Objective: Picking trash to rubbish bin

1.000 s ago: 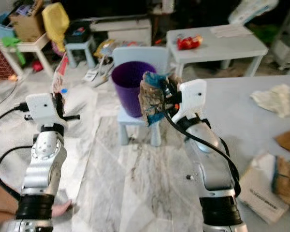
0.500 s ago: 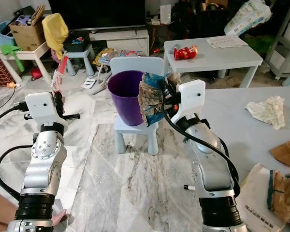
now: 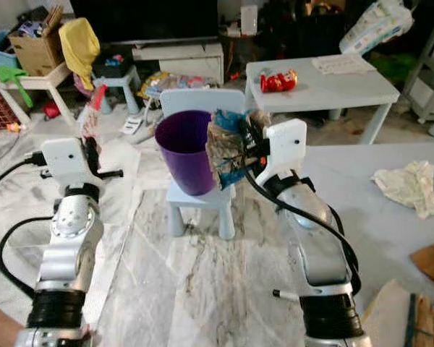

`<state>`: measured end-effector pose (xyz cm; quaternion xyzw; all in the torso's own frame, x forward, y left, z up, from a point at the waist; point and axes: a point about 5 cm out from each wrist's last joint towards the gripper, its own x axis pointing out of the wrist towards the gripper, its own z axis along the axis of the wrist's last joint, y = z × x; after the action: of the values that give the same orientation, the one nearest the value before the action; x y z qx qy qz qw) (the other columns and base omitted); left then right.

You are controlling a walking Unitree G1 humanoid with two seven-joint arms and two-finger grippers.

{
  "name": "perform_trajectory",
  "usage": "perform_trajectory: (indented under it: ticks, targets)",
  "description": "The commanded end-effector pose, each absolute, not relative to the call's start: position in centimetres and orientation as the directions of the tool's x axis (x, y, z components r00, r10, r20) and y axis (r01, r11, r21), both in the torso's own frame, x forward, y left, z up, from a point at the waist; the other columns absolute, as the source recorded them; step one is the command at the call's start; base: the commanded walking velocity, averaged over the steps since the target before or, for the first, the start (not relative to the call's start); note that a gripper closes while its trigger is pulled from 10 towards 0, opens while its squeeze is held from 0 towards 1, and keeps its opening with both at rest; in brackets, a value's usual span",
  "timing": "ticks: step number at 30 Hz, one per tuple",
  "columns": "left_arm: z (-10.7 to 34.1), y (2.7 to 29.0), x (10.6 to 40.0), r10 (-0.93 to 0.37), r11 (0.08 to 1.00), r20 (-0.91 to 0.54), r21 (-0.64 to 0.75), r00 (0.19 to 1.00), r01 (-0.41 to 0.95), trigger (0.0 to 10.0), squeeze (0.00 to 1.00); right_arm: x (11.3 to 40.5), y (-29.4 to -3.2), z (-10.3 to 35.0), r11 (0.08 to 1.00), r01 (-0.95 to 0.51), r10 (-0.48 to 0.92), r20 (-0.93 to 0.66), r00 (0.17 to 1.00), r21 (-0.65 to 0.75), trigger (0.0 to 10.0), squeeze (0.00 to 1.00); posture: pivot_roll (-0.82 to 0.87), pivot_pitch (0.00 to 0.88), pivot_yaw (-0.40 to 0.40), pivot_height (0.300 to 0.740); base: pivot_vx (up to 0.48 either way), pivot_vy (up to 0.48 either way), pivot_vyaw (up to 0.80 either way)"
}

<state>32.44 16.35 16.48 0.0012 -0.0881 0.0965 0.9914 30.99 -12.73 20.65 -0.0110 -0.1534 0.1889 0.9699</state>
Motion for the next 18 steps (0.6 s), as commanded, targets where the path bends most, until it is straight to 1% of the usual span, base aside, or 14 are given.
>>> perform_trajectory:
  ticks: [1, 10, 18]
  targets:
    - [16.93, 16.6, 32.55, 0.187, 0.982, 0.192, -0.001, 0.963, -0.19, 0.0, 0.0, 31.09, -12.82, 20.96, 0.933, -0.354, 0.357, 0.308, 0.882, -0.069, 0.0, 0.0, -0.03, 0.056, 0.01, 0.74, 0.33, 0.0, 0.0]
    - [16.91, 16.56, 32.66, 0.185, 0.982, 0.192, -0.002, 0.964, -0.188, 0.0, 0.0, 31.18, -12.78, 21.03, 0.93, -0.359, 0.365, 0.31, 0.878, -0.08, 0.0, 0.0, -0.03, 0.051, 0.009, 0.74, 0.33, 0.0, 0.0]
    - [16.89, 16.56, 32.69, 0.187, 0.982, 0.19, -0.001, 0.964, -0.19, 0.0, 0.0, 31.22, -12.72, 21.03, 0.929, -0.36, 0.367, 0.312, 0.877, -0.08, 0.0, 0.0, -0.03, 0.053, 0.008, 0.74, 0.33, 0.0, 0.59]
